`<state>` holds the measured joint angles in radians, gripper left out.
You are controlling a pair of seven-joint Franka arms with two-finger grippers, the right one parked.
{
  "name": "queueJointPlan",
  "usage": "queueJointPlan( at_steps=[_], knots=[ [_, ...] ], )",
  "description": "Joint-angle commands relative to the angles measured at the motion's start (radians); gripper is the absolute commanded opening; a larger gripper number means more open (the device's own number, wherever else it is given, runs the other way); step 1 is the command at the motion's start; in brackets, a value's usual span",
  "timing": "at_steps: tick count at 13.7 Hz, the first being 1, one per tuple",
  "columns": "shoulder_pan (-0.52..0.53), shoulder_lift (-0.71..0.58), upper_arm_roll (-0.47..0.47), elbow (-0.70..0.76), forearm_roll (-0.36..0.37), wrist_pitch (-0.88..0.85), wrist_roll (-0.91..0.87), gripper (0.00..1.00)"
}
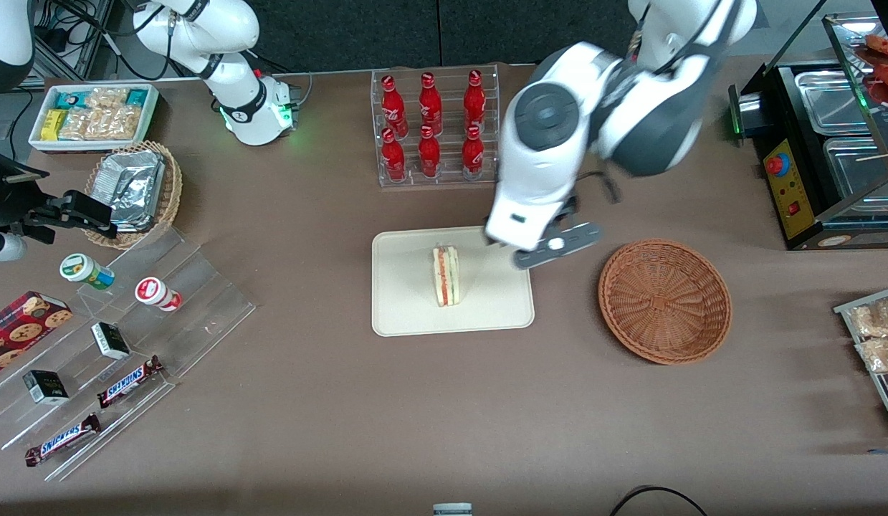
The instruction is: Place sandwich from basket to tray
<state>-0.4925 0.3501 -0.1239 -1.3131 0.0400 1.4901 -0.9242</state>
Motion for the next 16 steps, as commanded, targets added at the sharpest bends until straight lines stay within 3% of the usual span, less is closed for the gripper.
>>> queueJointPlan(
  at_steps=[1, 4, 12, 16],
  knots=[
    [0.124, -0.080, -0.006, -0.032, -0.064, -0.095, 0.160, 1.00],
    [0.210, -0.129, -0.003, -0.037, -0.055, -0.155, 0.257, 1.00],
    [0.558, -0.270, -0.005, -0.100, -0.072, -0.278, 0.856, 1.00],
    [0.597, -0.357, -0.005, -0.219, -0.057, -0.234, 0.887, 1.00]
  ],
)
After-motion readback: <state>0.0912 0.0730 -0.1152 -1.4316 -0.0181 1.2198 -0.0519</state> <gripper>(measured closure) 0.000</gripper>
